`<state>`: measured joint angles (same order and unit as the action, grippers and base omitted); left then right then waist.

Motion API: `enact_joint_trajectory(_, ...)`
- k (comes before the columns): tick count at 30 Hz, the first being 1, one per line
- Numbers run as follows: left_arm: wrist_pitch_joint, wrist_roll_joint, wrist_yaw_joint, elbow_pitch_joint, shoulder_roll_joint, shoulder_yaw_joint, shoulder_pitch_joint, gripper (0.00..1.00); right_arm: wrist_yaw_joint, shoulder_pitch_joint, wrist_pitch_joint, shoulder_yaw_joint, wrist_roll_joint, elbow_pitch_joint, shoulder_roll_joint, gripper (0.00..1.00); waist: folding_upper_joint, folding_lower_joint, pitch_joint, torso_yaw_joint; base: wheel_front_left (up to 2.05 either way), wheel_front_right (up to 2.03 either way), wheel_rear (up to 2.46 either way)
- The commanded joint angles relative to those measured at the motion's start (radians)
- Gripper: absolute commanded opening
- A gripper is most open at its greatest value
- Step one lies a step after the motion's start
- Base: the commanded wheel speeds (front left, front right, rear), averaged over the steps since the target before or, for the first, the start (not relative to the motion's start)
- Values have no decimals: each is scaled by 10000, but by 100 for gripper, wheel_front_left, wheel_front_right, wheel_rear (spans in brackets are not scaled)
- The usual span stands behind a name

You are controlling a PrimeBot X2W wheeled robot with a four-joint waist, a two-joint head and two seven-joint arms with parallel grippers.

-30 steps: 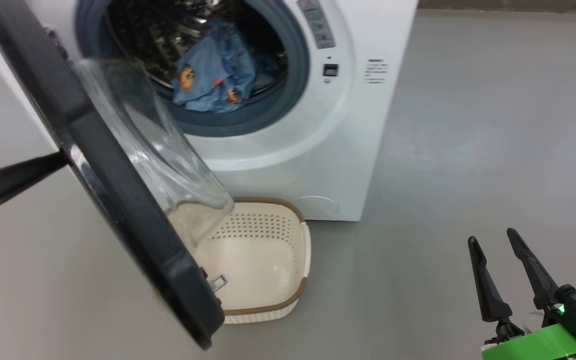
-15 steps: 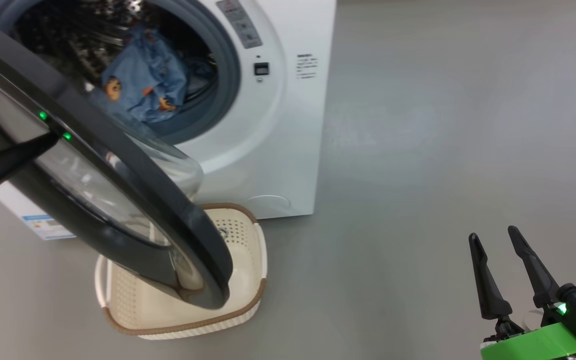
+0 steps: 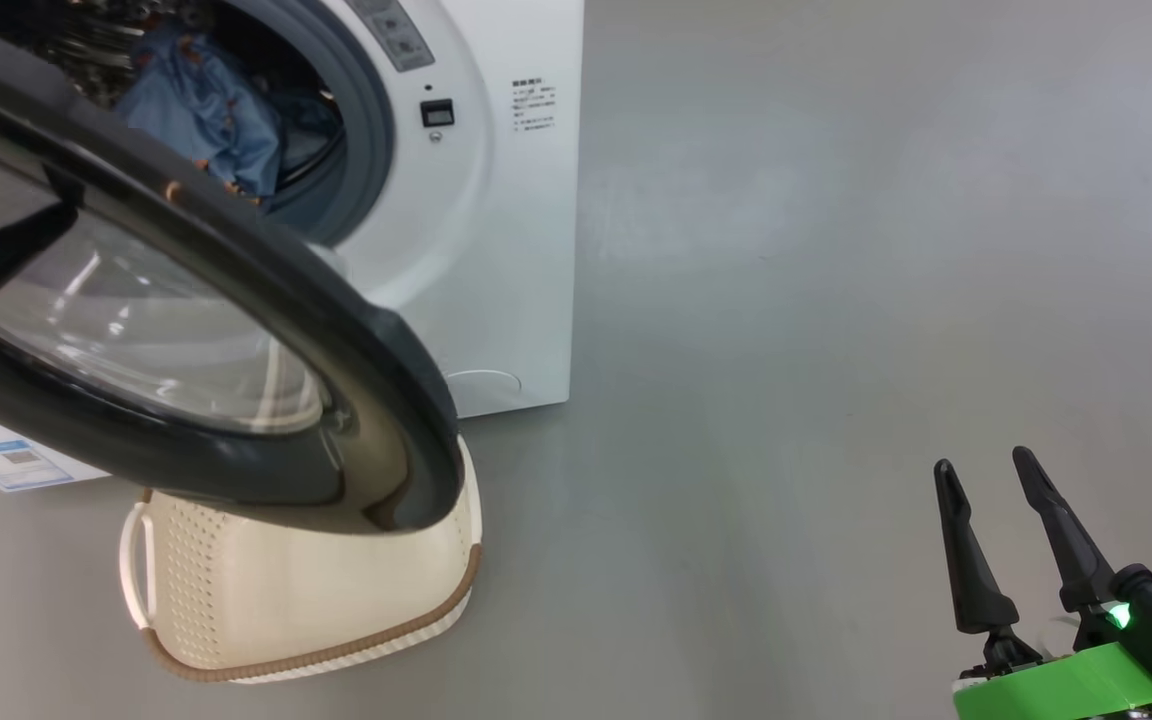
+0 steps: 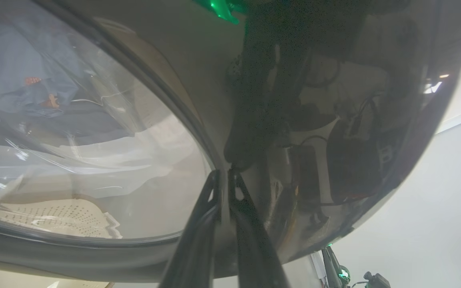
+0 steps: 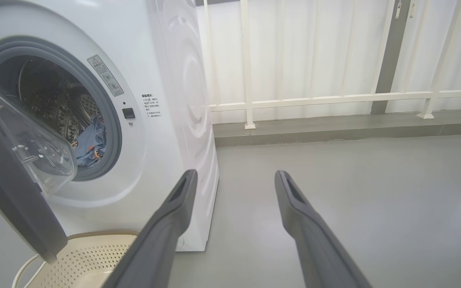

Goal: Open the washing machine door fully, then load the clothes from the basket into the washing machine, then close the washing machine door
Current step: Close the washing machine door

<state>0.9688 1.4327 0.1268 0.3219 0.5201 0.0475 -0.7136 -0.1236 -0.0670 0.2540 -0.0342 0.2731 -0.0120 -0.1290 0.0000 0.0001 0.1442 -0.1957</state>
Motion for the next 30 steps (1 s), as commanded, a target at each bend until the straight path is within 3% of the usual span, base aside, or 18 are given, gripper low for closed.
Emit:
enact_joint_trajectory(1, -145, -66, 38, -207, 614, 297, -553, 0, -71, 351, 78, -220, -107, -290, -113, 100, 0, -1, 68, -65, 0, 0, 0)
enact_joint_trajectory(15, -794, 246, 38, -198, 828, -264, -573, 0, -71, 443, 78, -211, -133, -249, -8, 100, 0, -1, 73, 295, 0, 0, 0)
enact_joint_trajectory(25, -1491, 539, 38, -566, 834, -310, 312, 0, -71, 428, 78, -273, -111, -190, -91, 100, 0, -1, -150, 811, 0, 0, 0)
enact_joint_trajectory(26, -1568, 563, 38, -627, 839, -310, 472, 6, -71, 414, 78, -294, -105, -180, -104, 100, 0, -1, -180, 846, 0, 0, 0)
enact_joint_trajectory(28, -1774, 688, 38, -698, 772, -231, 795, 36, -71, 385, 78, -302, -92, -166, -129, 100, 0, -1, -252, 937, 0, 0, 0)
enact_joint_trajectory(29, -1880, 715, 38, -730, 757, -198, 975, 60, -71, 357, 78, -292, -87, -161, -141, 100, 0, -1, -286, 986, 0, 0, 0)
enact_joint_trajectory(30, -2000, 720, 38, -775, 755, -164, 1152, 93, -71, 339, 78, -293, -81, -163, -152, 100, 0, -1, -304, 1027, 0, 0, 0)
